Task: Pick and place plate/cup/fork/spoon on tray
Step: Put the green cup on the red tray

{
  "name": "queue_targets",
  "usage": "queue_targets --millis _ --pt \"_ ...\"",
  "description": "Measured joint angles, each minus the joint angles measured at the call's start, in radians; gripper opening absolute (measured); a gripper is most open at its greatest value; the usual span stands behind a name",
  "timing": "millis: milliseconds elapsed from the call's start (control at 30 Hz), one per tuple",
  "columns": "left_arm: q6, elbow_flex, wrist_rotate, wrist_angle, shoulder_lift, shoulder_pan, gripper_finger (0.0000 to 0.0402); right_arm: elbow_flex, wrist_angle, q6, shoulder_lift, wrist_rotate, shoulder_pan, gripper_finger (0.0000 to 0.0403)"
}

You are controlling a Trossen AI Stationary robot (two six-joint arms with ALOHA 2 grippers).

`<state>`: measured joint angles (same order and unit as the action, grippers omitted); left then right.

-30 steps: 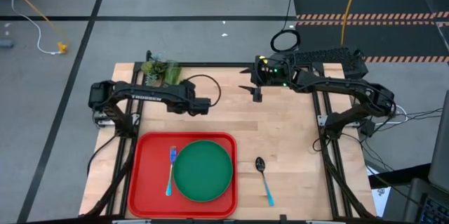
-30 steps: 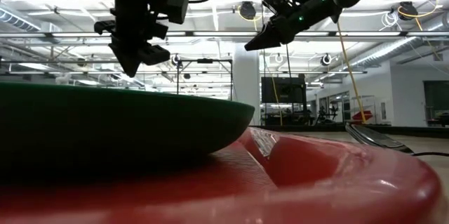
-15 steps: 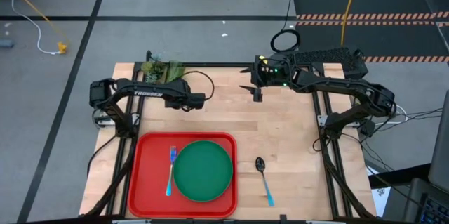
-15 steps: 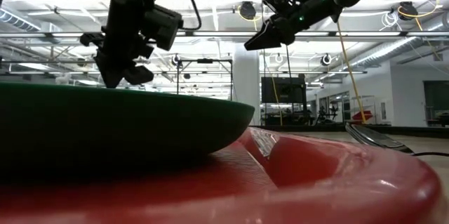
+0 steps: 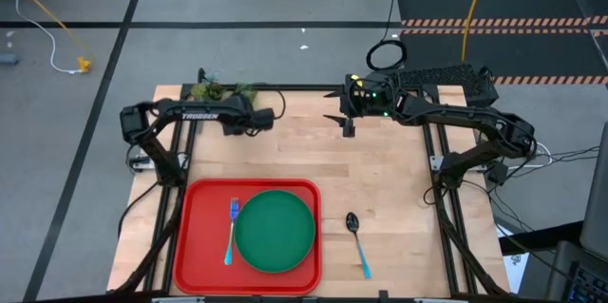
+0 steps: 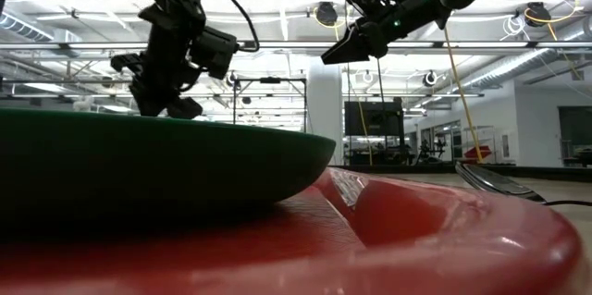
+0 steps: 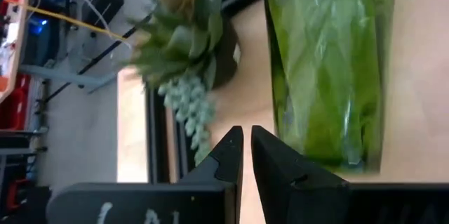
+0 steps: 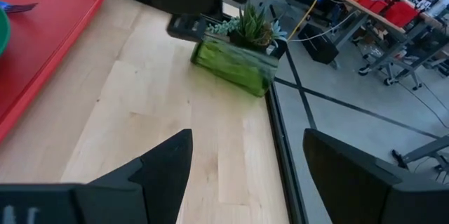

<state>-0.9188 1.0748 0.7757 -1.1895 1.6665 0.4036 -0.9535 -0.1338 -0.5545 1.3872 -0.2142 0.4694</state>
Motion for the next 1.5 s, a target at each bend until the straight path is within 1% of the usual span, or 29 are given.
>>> queue_targets --millis 167,367,533,733,900,1000,1100,1167,1300,1400,1500 --pt "0.114 0.0 0.01 0.119 0.0 0.046 0.0035 0.0 -0.001 0.006 0.0 0.0 0.0 0.0267" --pt "0.161 0.0 -0.014 0.151 0.0 0.051 0.0035 0.0 0.004 0.008 0.0 0.0 0.0 0.0267" --pt "0.215 0.0 -0.06 0.158 0.0 0.029 0.0035 0.0 0.004 0.01 0.0 0.0 0.0 0.0267" --pt "0.267 0.0 -0.064 0.231 0.0 -0.016 0.0035 0.0 0.003 0.01 0.0 0.0 0.0 0.0267" --pt "0.256 0.0 -0.041 0.238 0.0 -0.024 0.0035 0.0 0.003 0.011 0.0 0.0 0.0 0.0267" --pt "0.241 0.0 -0.001 0.237 0.0 -0.017 0.0035 0.0 0.003 0.012 0.0 0.0 0.0 0.0267" --pt "0.239 0.0 0.044 0.245 0.0 0.003 0.0035 0.0 0.003 0.019 0.0 0.0 0.0 0.0267" --pt "0.259 0.0 0.044 0.265 0.0 0.026 0.0035 0.0 0.003 0.023 0.0 0.0 0.0 0.0267" --pt "0.289 -0.011 0.011 0.279 0.0 0.064 0.0035 0.0 0.003 0.037 0.0 0.0 0.0 0.0267" --pt "0.29 -0.032 -0.01 0.285 0.0 0.07 0.0035 0.0 0.01 0.042 0.0 0.0 0.0 0.0267" --pt "0.312 -0.057 -0.052 0.345 0.0 0.064 0.0035 0.0 0.018 0.042 0.0 0.0 0.0 0.0267"
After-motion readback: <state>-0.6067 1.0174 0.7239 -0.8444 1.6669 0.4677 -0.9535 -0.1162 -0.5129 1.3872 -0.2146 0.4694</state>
